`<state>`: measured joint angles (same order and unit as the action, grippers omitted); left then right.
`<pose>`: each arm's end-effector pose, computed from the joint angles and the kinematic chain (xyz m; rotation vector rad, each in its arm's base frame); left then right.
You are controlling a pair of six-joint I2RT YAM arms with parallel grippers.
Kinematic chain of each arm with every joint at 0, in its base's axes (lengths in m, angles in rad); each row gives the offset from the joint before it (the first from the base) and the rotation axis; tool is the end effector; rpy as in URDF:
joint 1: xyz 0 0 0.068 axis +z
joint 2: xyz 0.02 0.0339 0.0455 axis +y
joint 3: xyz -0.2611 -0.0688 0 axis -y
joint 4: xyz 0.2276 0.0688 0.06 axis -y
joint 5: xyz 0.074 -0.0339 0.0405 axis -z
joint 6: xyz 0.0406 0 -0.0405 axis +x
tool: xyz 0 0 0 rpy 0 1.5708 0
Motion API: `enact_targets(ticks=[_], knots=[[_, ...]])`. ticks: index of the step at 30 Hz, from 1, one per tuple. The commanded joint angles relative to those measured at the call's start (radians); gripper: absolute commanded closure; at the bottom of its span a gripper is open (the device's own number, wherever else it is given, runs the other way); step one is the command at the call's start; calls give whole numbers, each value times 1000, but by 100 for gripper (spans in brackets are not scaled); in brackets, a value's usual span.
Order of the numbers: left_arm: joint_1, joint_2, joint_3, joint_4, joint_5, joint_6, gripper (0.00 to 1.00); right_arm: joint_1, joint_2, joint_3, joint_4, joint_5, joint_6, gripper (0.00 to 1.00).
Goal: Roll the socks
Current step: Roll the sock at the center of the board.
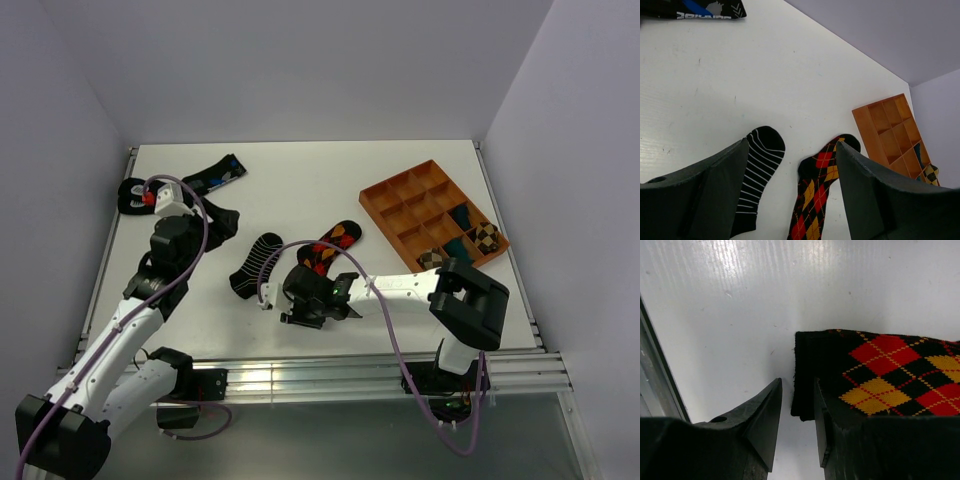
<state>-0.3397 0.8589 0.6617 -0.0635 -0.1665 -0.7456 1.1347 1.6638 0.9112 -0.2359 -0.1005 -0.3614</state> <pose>0.1857 -0.0585 0.2960 -0.4937 1.8050 -0.6074 0.1291 0.2866 0.1661 -1.8030 1.8852 0.4162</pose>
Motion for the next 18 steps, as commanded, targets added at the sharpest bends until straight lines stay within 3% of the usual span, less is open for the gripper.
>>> enact_targets(ticks=[1, 18], knots=[[5, -12, -16, 56, 27, 11, 24, 7, -21, 37, 18, 47, -16, 60], [5, -14, -5, 25, 44, 23, 22, 5, 11, 80, -37, 96, 6, 53]])
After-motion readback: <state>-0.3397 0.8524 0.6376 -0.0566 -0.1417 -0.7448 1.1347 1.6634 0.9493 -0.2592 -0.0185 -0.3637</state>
